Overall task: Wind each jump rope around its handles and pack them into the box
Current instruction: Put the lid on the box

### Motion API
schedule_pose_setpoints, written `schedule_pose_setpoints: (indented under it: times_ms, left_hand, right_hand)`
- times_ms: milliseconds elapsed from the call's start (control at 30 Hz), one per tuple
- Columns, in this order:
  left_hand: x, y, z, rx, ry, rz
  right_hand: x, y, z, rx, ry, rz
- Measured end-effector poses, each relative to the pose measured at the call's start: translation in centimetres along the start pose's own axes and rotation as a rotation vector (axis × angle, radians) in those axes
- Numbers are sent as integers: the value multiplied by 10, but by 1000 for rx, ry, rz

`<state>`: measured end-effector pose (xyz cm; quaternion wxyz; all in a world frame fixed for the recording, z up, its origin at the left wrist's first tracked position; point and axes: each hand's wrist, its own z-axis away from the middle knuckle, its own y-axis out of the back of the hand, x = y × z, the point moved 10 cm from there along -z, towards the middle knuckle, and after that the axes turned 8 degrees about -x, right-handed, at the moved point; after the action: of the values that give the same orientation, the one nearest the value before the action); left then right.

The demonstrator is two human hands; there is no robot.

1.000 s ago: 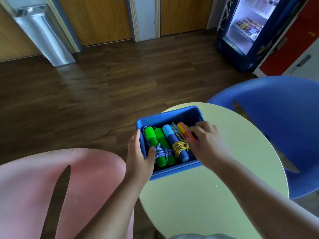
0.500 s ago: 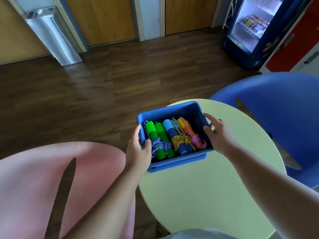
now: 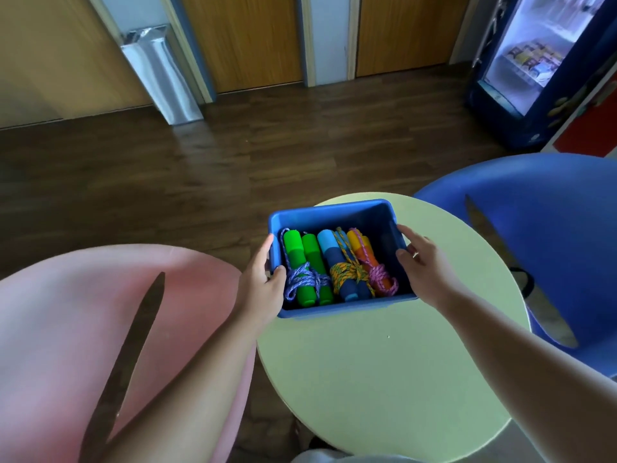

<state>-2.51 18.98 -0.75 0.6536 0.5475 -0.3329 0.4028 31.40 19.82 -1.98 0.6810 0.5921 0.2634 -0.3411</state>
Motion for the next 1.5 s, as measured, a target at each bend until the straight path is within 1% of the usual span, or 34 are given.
schedule_pose_setpoints:
  times_ms: [167,467,633,767,867,1000,1100,1200,1267,1400,1500]
  left_hand:
    - [13,-32,59,41,-8,27]
    - [11,-112,160,27,73,35]
    - [13,-148,186,10,96,27]
    - [6,-161,194,3,104,5]
    - [3,-161,193,15,118,-35]
    - [4,-161,186,45,95,-26]
    - [-1,-160,184,53,96,-41]
    - [-1,-157,185,46,118,-50]
    - [3,-149,184,68,116,-46]
    - [15,-124,171,92,109,-84]
    - [22,-99,145,91,87,-77]
  right_hand:
    - [23,35,43,-14,41,-57]
    - [94,64,125,-134,36,-48]
    - [121,77,147,-163,27,-22]
    - [131,78,156,-186,22,-19]
    - [132,75,157,-193,31,-32]
    - [133,70,156,-191,40,-46]
    - [132,71,155,-229,30,-32]
    - [131,79,154,-249,7,45]
    - [125,89,150,-221,0,115]
    - [81,111,124,-84,62,89]
    - [36,103,94,-96,138,53]
